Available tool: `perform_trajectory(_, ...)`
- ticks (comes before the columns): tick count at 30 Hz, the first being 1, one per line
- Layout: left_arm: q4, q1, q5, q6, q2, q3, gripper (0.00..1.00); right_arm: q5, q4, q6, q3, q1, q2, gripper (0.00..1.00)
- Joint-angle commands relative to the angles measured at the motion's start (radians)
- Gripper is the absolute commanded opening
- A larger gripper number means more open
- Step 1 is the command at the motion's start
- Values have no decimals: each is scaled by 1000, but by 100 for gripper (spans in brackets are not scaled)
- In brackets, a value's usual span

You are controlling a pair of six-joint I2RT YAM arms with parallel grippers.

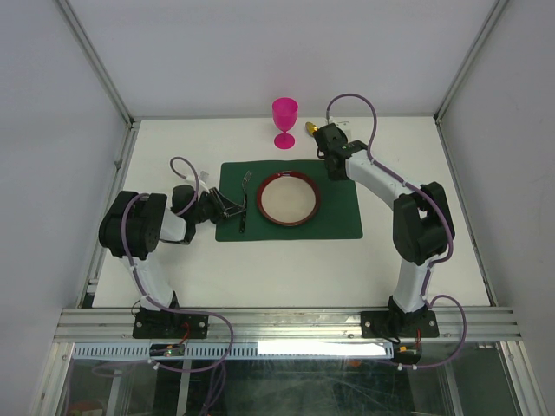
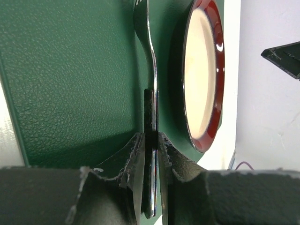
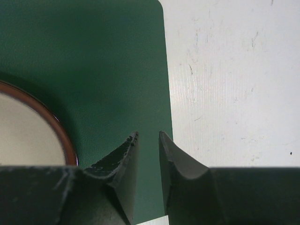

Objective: Set the dinner table for one person
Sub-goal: Adjust the fork on the napkin.

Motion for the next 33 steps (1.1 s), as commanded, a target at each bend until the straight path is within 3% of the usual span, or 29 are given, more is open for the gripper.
perform_trajectory(1, -135, 20, -78, 109, -56, 15, 20, 24, 22, -12, 22, 2, -24, 27)
perform_trajectory(20, -340, 64, -168, 200, -254, 47, 23, 18, 22, -11, 26, 2, -20, 27)
perform_trajectory(33, -273, 64, -153, 178, -213, 21, 23, 19, 21, -6, 16, 2, -31, 27)
